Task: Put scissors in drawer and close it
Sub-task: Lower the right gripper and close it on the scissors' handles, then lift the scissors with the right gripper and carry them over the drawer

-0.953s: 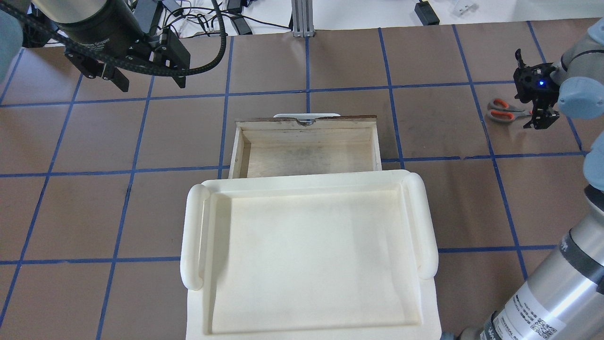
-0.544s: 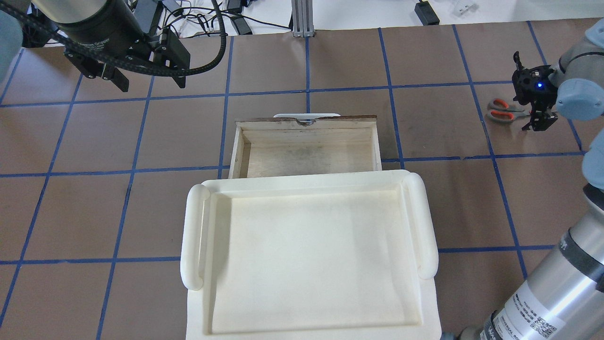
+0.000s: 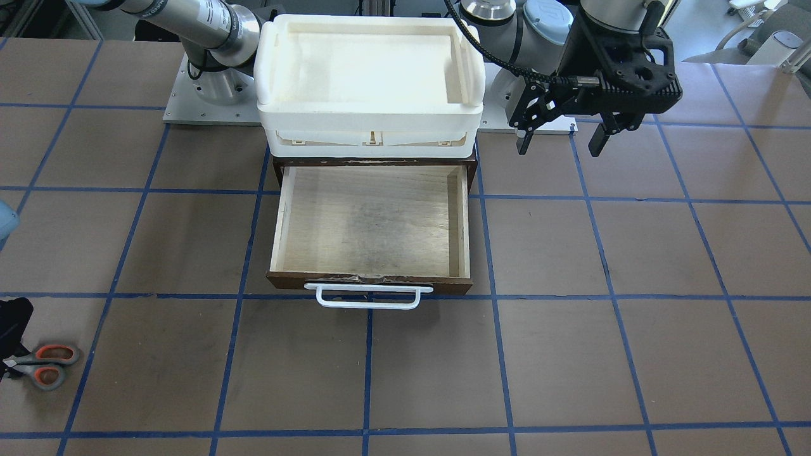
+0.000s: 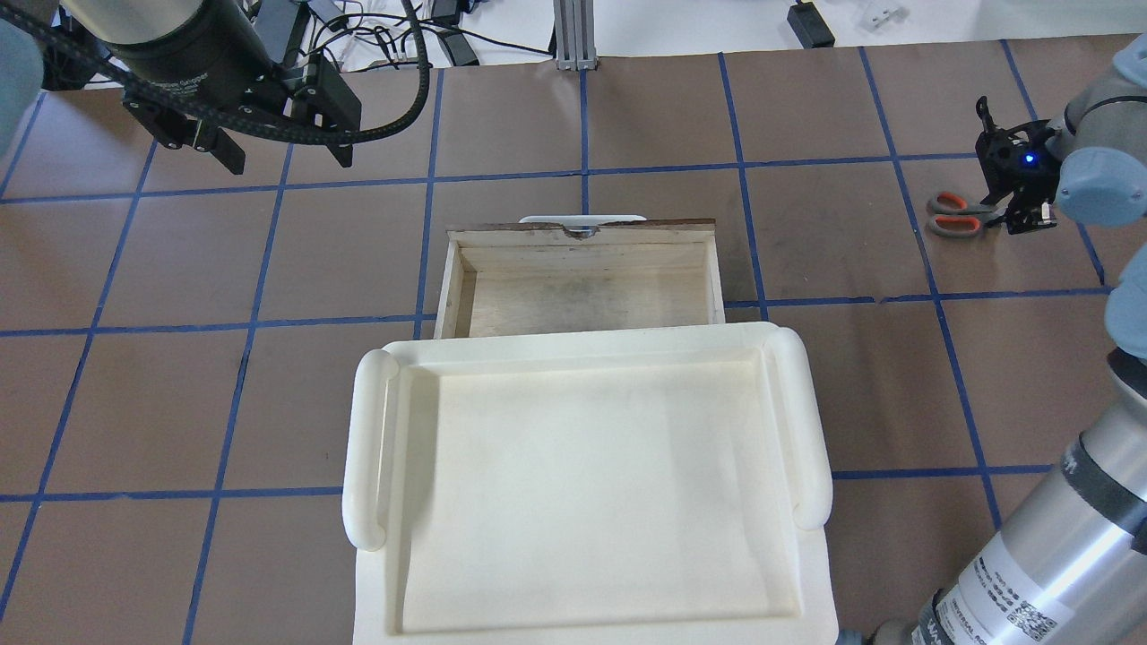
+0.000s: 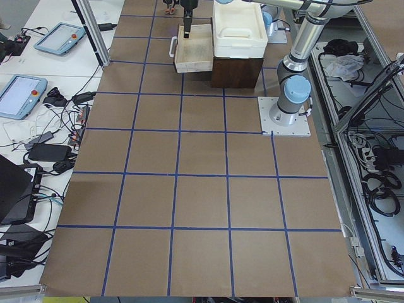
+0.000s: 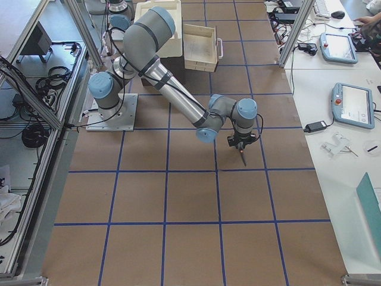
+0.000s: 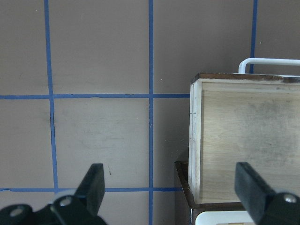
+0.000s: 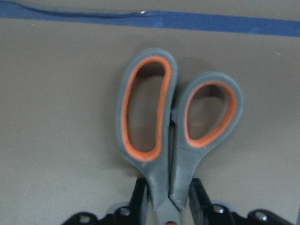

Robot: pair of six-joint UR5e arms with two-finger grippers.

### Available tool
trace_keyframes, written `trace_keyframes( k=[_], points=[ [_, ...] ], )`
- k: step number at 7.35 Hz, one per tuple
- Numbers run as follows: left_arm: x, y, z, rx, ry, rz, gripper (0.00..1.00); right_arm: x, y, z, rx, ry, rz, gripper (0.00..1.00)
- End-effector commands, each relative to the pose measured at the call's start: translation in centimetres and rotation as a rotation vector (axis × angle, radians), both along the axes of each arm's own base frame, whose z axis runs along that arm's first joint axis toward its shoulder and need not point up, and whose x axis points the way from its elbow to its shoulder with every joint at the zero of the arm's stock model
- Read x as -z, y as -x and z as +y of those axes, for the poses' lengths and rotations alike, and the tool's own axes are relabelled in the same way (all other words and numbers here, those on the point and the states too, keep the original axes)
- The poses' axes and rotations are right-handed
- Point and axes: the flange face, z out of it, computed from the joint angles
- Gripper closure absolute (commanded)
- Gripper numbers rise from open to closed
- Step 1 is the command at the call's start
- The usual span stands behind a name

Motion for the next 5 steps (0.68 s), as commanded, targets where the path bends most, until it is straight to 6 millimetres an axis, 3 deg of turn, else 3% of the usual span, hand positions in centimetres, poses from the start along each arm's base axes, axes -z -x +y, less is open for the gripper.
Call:
trace_keyframes(
  k=[1,4,5],
  points=[
    [0.0,0.0,0.0,0.000,0.000,0.000,0.00,-1.5,0.1,-0.1,-0.007,0.011,0.010,1.00],
    [0.0,0.0,0.0,0.000,0.000,0.000,0.00,-5.6,0.0,0.5,-0.004,0.027,0.075,1.00],
    [0.0,-0.1,0.0,-0.002,0.000,0.000,0.00,-7.4,-1.0,1.3,-0.010,-0.013,0.049,1.00]
  ],
)
